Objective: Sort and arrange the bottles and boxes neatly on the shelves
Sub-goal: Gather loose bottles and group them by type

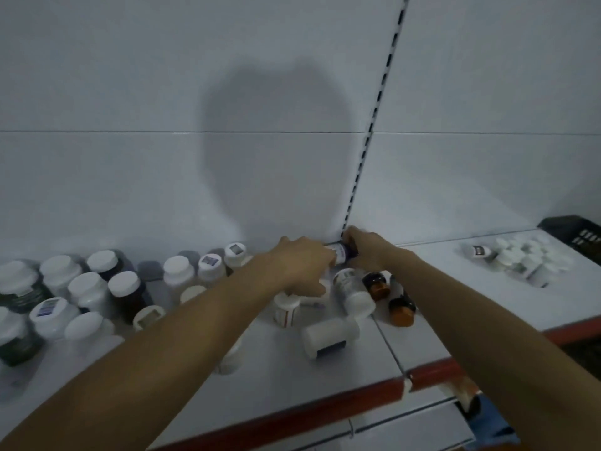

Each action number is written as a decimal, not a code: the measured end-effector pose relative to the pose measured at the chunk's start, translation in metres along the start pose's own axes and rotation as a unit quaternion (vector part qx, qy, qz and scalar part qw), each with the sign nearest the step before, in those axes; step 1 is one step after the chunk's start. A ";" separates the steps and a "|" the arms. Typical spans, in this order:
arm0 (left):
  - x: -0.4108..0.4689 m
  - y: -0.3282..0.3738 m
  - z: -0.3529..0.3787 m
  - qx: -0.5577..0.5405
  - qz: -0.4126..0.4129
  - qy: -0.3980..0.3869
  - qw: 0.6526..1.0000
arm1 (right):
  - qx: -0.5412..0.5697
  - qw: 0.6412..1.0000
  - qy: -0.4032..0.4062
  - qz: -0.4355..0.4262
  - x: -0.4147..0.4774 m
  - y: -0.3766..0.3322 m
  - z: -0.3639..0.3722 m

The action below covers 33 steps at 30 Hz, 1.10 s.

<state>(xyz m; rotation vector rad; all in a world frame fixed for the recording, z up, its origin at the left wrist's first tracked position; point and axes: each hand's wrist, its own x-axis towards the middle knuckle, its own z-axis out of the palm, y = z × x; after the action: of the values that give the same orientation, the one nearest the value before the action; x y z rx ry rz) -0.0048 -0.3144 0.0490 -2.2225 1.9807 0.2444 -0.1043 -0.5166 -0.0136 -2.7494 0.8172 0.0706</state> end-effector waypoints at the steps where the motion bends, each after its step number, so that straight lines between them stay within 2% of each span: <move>1: 0.008 0.009 0.003 0.007 -0.004 -0.026 1.000 | 0.002 1.000 0.011 -0.013 0.002 0.003 0.001; 3: 0.018 0.021 0.013 0.018 -0.033 -0.065 0.997 | 0.015 0.999 0.006 -0.050 0.004 0.010 -0.003; 6: 0.024 0.019 0.021 0.003 -0.076 -0.065 0.995 | 0.058 0.992 -0.015 -0.109 0.006 0.018 -0.019; 9: 0.025 0.010 0.014 -0.042 -0.105 -0.092 0.989 | 0.122 0.979 0.035 -0.162 0.011 0.012 -0.033; 12: 0.024 0.005 0.001 -0.081 -0.133 -0.092 0.984 | 0.110 0.967 0.064 -0.223 0.014 0.000 -0.035; 18: 0.032 0.010 -0.009 -0.076 -0.200 -0.041 0.976 | 0.068 0.977 0.080 -0.185 0.000 0.022 -0.042; 20: 0.036 0.016 -0.003 -0.075 -0.212 -0.012 0.974 | 0.013 0.979 0.015 -0.203 -0.008 0.039 -0.048; 23: 0.035 0.028 0.006 -0.107 -0.230 0.063 0.965 | -0.063 0.956 -0.163 -0.233 -0.024 0.056 -0.050; 25: 0.028 0.039 0.012 -0.107 -0.241 0.132 0.956 | -0.067 0.953 -0.199 -0.219 -0.033 0.061 -0.042; 27: 0.021 0.053 0.019 -0.124 -0.226 0.192 0.947 | -0.066 0.961 -0.151 -0.221 -0.040 0.062 -0.024; 28: 0.019 0.062 0.023 -0.133 -0.206 0.194 0.950 | -0.063 0.964 -0.124 -0.227 -0.042 0.062 -0.015; 30: 0.020 0.080 0.030 -0.140 -0.165 0.148 0.965 | -0.036 0.967 -0.086 -0.235 -0.041 0.065 -0.004; 33: 0.031 0.100 0.042 -0.139 -0.145 0.081 0.976 | 0.044 0.969 -0.079 -0.230 -0.030 0.074 -0.010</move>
<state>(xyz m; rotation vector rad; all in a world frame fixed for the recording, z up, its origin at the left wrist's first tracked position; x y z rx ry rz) -0.1013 -0.3464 0.0005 -2.7542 1.7518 0.3279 -0.1699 -0.5625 -0.0185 -2.7295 0.1261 0.1542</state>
